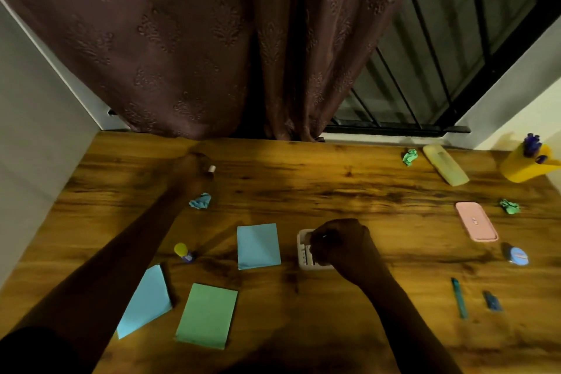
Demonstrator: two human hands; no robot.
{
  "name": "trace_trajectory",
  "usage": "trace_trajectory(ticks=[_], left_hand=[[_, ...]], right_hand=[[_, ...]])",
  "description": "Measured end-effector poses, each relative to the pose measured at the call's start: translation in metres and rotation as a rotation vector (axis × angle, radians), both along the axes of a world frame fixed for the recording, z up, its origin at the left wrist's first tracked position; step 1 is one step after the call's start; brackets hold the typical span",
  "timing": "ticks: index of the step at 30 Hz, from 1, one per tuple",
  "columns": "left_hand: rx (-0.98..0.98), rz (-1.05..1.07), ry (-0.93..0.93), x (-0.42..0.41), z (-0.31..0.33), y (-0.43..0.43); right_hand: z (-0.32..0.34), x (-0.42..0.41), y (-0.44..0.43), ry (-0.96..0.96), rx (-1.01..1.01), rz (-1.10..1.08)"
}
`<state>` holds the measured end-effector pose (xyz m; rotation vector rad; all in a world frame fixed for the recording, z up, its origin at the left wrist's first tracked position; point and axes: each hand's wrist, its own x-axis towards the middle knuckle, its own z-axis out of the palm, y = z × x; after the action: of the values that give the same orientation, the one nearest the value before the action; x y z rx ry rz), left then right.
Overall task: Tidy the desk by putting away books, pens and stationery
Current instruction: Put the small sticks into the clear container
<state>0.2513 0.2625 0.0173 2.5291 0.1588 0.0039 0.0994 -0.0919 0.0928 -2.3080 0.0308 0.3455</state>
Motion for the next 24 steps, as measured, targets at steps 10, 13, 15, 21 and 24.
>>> trace_trajectory(ticks=[10,13,15,21,24], left_hand=[[-0.548,-0.178,-0.071,-0.094,0.085,-0.135],[-0.631,-0.196,-0.085,-0.118,0.077,-0.161],[-0.667,-0.222,-0.101,-0.133,0.071,-0.176],[-0.728,-0.216,-0.049,-0.172,0.050,-0.198],[-0.651,-0.219,-0.006,-0.178,0.043,-0.194]], right_hand=[[0.020,-0.003,0.022,0.303,0.703,-0.402],[0.016,-0.004,0.020,0.319,0.799,-0.444],[0.011,-0.007,0.012,0.306,0.865,-0.465],[-0.003,-0.019,-0.006,0.216,0.746,-0.473],[-0.015,-0.016,-0.020,0.069,0.414,-0.362]])
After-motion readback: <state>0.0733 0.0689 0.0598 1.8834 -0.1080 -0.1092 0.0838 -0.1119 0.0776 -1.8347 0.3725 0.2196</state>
